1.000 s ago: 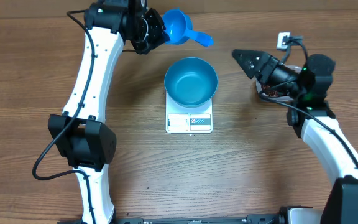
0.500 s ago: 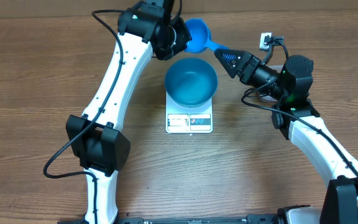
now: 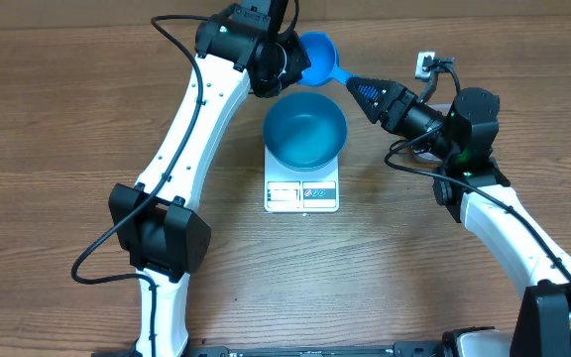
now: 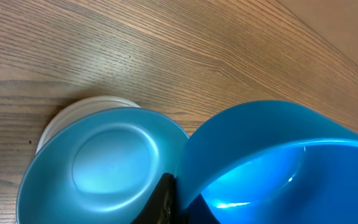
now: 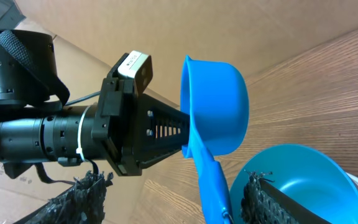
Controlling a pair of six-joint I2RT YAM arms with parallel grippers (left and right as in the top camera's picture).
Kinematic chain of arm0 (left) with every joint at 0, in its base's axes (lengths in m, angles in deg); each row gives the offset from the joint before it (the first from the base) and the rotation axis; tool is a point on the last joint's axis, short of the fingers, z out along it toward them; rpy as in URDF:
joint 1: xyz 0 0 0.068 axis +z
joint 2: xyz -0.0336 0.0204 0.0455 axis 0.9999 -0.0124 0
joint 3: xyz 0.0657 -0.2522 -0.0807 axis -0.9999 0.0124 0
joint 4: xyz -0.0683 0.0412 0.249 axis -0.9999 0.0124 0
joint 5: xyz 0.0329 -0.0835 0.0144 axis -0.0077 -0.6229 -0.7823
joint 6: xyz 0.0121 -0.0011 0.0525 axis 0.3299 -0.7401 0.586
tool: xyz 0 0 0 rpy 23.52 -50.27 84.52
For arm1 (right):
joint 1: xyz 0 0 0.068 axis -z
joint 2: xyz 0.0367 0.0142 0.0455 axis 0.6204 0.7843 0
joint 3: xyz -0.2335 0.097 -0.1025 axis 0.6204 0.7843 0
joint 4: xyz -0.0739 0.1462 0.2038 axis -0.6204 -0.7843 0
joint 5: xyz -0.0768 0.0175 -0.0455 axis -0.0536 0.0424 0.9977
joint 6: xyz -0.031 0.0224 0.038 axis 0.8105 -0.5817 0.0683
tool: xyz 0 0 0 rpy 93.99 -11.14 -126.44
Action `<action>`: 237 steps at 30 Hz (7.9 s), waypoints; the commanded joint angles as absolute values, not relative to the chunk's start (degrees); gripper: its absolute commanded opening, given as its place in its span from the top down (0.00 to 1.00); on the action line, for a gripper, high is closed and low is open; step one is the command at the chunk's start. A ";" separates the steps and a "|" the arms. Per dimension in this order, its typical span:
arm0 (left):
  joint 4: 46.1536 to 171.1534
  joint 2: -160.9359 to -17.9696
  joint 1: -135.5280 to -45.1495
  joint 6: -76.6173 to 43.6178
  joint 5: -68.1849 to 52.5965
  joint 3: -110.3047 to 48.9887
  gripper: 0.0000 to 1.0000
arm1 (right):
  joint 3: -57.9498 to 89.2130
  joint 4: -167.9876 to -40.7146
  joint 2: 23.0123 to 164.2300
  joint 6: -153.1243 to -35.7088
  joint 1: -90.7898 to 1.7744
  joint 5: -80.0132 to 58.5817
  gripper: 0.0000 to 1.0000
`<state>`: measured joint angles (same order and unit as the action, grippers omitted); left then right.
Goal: Scoop item into bowl and weigh 150g on scale
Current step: 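Move the right gripper toward the scoop handle held by the left, then grasp the scoop handle with the right gripper and release the left, then carry the scoop with the right gripper to the bean tub, then move the left gripper over the scale's buttons beside the teal bowl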
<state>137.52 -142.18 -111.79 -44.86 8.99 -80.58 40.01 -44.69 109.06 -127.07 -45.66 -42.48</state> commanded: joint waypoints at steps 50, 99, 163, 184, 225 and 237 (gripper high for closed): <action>138.54 -142.40 -115.68 -45.67 9.30 -82.20 0.96 | 39.01 -45.30 108.93 -127.01 -45.74 -41.06 0.96; 146.28 -128.39 -99.22 3.05 22.81 -82.20 0.00 | 39.01 -51.38 108.93 -123.97 -45.72 -37.20 0.96; 145.14 -128.41 -99.22 4.38 20.99 -82.20 0.09 | 17.00 -100.25 97.46 -102.74 -39.88 1.73 0.96; 149.08 -130.99 -114.15 28.38 6.22 -81.48 0.96 | 17.00 -109.65 95.34 -102.96 -39.88 13.80 0.96; 128.34 -130.99 -126.81 28.91 8.45 -43.60 0.96 | 17.06 -111.57 95.51 -102.96 -39.88 13.75 0.96; 124.29 -130.99 -126.81 28.89 14.48 -38.15 0.96 | 17.06 -111.57 95.51 -102.96 -39.88 13.77 0.96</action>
<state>125.34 -130.95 -126.81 29.13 12.82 -39.60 18.68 -111.71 96.98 -102.98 -40.19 12.79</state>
